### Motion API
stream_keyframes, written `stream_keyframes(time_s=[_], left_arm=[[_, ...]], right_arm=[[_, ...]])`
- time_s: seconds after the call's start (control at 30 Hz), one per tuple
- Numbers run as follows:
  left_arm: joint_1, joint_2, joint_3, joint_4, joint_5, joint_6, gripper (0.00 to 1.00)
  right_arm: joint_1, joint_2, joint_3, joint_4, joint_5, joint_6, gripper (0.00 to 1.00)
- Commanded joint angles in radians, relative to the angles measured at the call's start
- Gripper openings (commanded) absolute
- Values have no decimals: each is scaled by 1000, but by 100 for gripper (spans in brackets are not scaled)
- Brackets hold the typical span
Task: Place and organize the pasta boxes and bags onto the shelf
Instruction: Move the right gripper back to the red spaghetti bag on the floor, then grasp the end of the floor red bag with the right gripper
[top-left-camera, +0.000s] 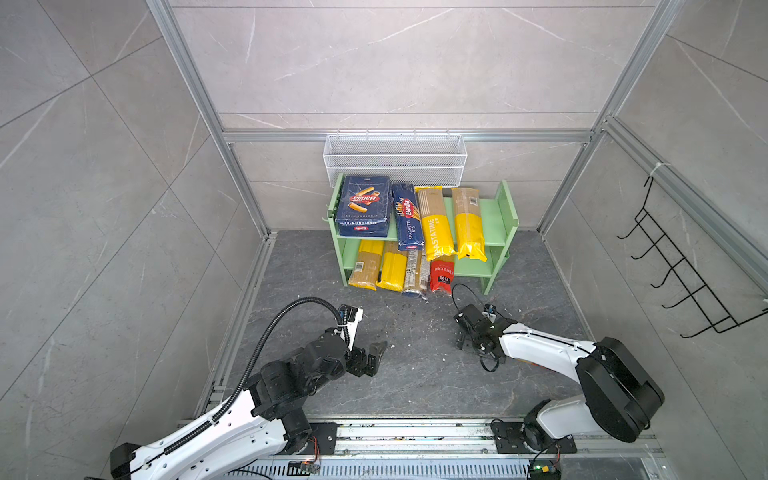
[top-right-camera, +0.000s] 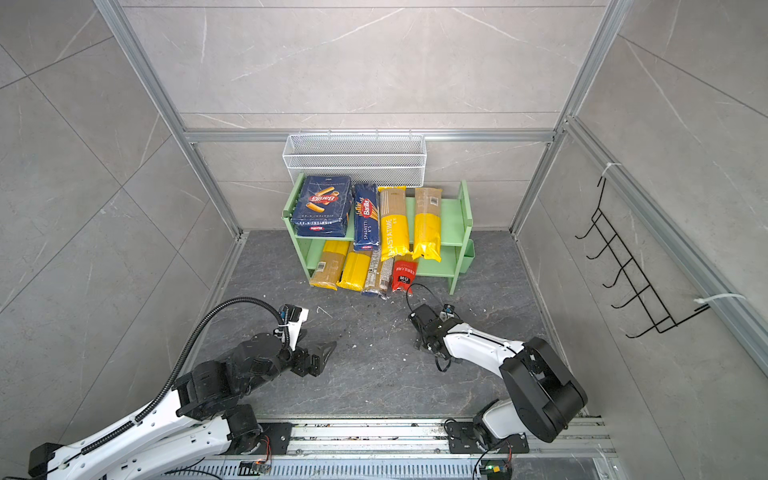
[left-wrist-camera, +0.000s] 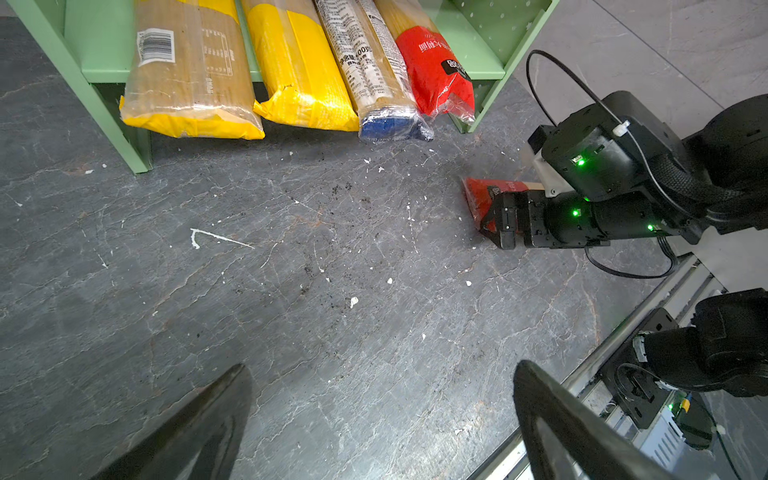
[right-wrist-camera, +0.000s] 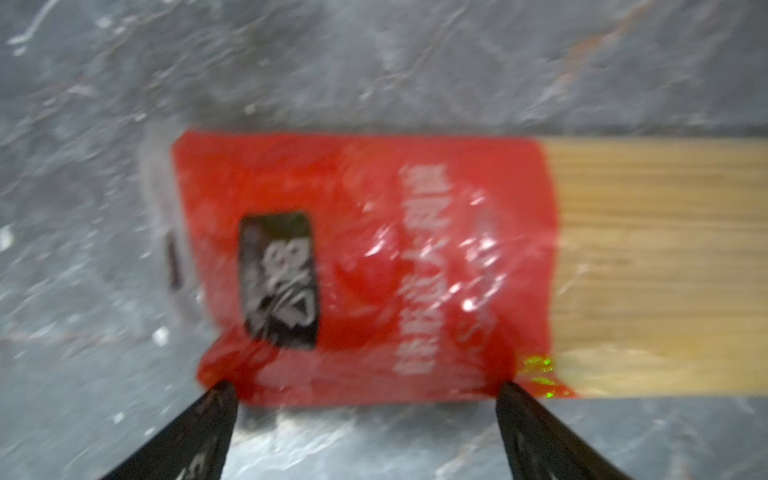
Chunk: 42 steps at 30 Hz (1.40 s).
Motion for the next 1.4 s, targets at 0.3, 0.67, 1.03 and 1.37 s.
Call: stream_keyframes(time_s=[0.3,0.67,1.03,1.37], left_arm=[[-2,-37,8,-30,-50,-22,100],[-2,6,31,-6,-31,-9,100],[-2,44,64,-8,-29,-4,100],[-1,60,67,0,-31,2,100]], right_arm=[[135,55,132,-15,67,25,99],[-41,-139,46,-196,196,49,99],[-316,-119,13,-137,136,32,99],[-336,-56,-25,-32,-72,30,98]])
